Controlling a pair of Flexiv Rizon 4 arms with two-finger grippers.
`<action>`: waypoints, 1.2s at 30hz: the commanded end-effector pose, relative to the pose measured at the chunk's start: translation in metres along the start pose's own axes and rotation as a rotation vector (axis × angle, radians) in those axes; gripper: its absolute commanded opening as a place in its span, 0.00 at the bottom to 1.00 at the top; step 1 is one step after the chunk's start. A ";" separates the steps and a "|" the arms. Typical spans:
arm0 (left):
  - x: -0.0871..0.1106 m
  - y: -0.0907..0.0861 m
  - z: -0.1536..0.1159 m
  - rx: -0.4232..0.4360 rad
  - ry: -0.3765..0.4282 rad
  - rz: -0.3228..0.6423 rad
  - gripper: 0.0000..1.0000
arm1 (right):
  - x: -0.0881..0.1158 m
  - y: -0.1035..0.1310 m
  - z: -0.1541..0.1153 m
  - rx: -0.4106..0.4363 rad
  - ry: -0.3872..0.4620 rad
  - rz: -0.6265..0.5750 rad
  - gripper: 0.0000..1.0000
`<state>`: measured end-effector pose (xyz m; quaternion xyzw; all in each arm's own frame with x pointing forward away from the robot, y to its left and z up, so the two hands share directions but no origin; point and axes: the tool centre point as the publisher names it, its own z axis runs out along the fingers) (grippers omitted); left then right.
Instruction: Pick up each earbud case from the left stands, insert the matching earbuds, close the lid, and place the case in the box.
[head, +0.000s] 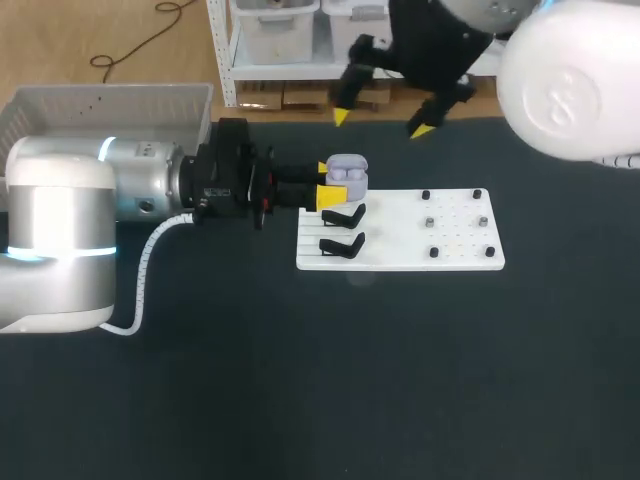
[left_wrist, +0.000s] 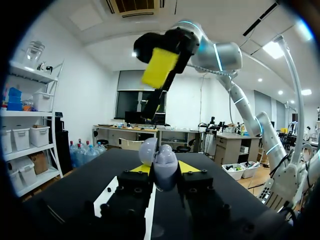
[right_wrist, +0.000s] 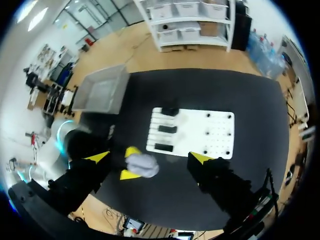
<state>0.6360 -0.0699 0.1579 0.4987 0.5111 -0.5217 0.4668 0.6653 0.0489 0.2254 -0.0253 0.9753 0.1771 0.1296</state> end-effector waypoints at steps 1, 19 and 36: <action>0.000 -0.001 0.000 -0.005 -0.001 0.002 0.00 | -0.019 -0.004 0.018 0.025 0.041 0.024 1.00; 0.000 -0.001 0.000 -0.005 -0.001 0.002 0.00 | 0.002 -0.022 0.044 0.034 0.154 0.047 1.00; 0.000 -0.001 0.000 -0.005 -0.001 0.002 0.00 | 0.016 -0.005 -0.010 -0.034 -0.064 -0.038 1.00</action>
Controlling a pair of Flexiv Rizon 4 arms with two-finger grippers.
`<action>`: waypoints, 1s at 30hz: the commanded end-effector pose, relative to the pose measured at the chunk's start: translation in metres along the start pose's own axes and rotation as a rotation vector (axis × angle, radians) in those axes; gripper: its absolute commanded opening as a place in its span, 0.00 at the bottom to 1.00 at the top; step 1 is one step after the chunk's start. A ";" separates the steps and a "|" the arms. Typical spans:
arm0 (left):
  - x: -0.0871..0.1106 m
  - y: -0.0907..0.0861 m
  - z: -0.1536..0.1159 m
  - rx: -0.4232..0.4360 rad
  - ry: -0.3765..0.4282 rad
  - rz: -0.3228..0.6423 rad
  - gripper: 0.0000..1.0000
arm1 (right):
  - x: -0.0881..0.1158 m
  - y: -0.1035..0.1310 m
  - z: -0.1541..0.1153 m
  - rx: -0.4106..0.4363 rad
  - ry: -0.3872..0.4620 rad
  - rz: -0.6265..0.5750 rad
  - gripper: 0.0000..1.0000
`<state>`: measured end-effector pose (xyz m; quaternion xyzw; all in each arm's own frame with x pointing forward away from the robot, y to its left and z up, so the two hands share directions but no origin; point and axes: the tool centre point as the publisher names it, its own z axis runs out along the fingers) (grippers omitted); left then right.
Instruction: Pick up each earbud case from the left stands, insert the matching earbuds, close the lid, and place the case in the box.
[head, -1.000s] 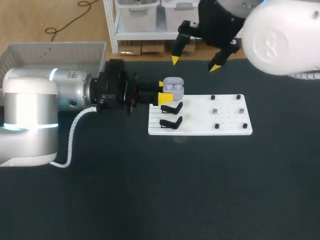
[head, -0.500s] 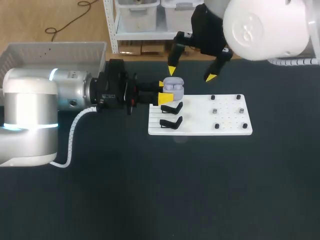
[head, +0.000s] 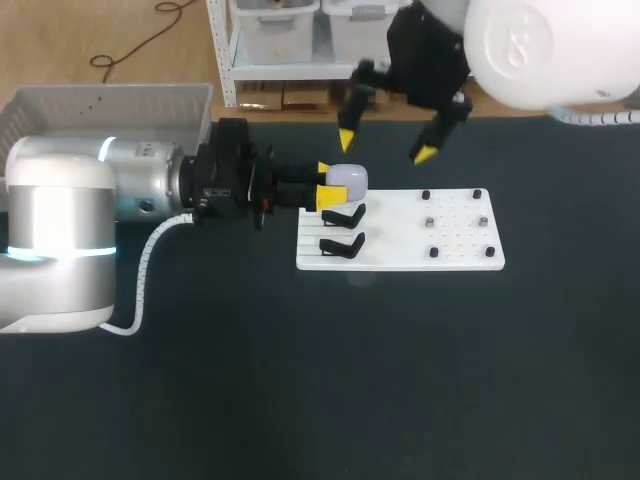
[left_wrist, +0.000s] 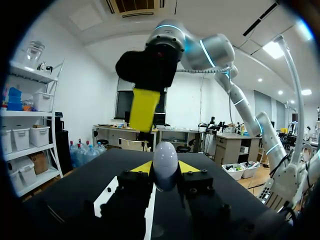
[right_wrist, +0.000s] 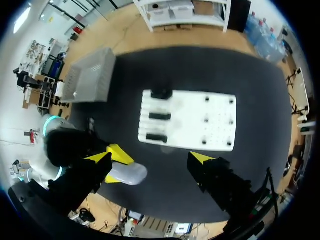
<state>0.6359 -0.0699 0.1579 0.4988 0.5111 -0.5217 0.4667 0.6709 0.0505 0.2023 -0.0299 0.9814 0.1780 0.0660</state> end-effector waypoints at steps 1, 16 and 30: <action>0.000 -0.001 0.000 -0.005 -0.001 0.002 0.00 | 0.020 0.005 -0.040 -0.043 -0.223 -0.086 1.00; -0.058 0.021 -0.102 -0.411 0.023 -0.119 0.00 | 0.039 0.021 -0.089 -0.110 -0.409 -0.220 1.00; -0.071 0.140 -0.279 -1.035 0.151 0.006 0.00 | 0.039 0.021 -0.089 -0.110 -0.409 -0.220 1.00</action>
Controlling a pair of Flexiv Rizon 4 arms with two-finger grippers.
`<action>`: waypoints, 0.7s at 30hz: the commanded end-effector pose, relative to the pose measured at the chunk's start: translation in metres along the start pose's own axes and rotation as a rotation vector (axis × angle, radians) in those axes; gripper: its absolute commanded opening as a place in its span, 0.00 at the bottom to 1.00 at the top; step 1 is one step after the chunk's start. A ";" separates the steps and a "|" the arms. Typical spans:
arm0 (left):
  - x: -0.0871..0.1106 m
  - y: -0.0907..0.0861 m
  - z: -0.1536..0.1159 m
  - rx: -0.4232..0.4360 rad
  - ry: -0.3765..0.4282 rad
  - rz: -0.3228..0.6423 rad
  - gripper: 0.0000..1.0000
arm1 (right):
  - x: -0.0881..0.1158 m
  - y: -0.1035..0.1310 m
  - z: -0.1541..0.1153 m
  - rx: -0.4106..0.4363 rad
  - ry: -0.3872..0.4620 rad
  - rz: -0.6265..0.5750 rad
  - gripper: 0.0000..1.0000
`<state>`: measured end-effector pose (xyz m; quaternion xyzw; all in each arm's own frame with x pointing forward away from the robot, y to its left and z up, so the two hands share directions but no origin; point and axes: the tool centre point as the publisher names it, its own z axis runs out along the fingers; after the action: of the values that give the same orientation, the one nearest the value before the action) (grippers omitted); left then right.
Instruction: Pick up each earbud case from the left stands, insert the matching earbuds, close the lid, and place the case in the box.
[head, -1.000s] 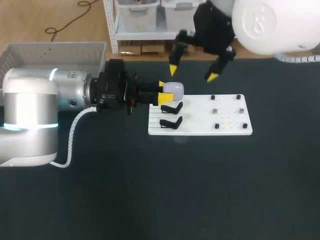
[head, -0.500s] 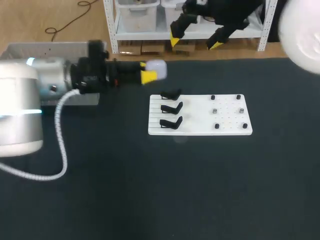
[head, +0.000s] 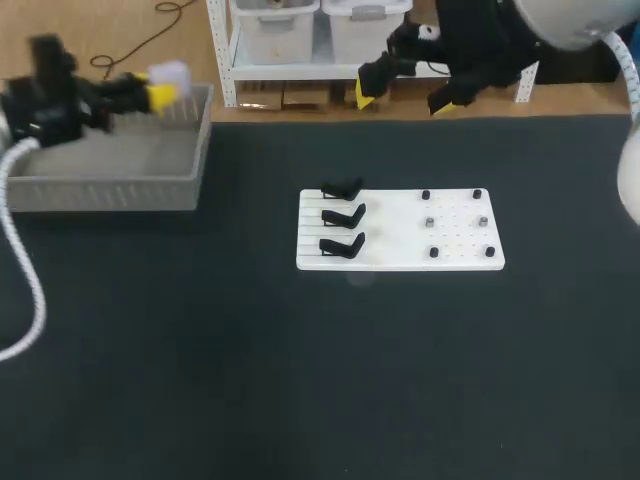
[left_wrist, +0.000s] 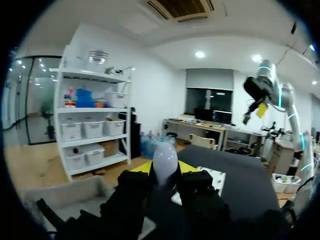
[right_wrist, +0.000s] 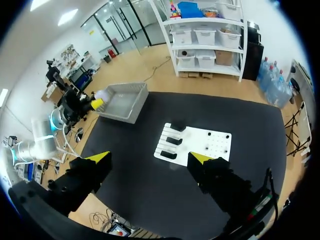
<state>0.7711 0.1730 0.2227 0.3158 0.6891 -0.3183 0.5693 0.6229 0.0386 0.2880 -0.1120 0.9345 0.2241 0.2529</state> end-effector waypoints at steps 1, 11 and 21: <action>-0.003 0.046 -0.011 -0.387 0.061 0.098 0.00 | 0.003 0.000 0.000 0.005 -0.059 0.002 1.00; 0.040 0.127 0.003 -0.443 0.219 0.083 0.00 | 0.003 0.000 0.000 0.005 -0.059 0.002 1.00; 0.053 0.129 0.010 -0.409 0.276 0.095 1.00 | 0.003 0.000 0.000 0.005 -0.059 0.002 1.00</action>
<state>0.8699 0.2500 0.1603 0.2893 0.7897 -0.1331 0.5244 0.6227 0.0386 0.2874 -0.1059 0.9282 0.2261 0.2758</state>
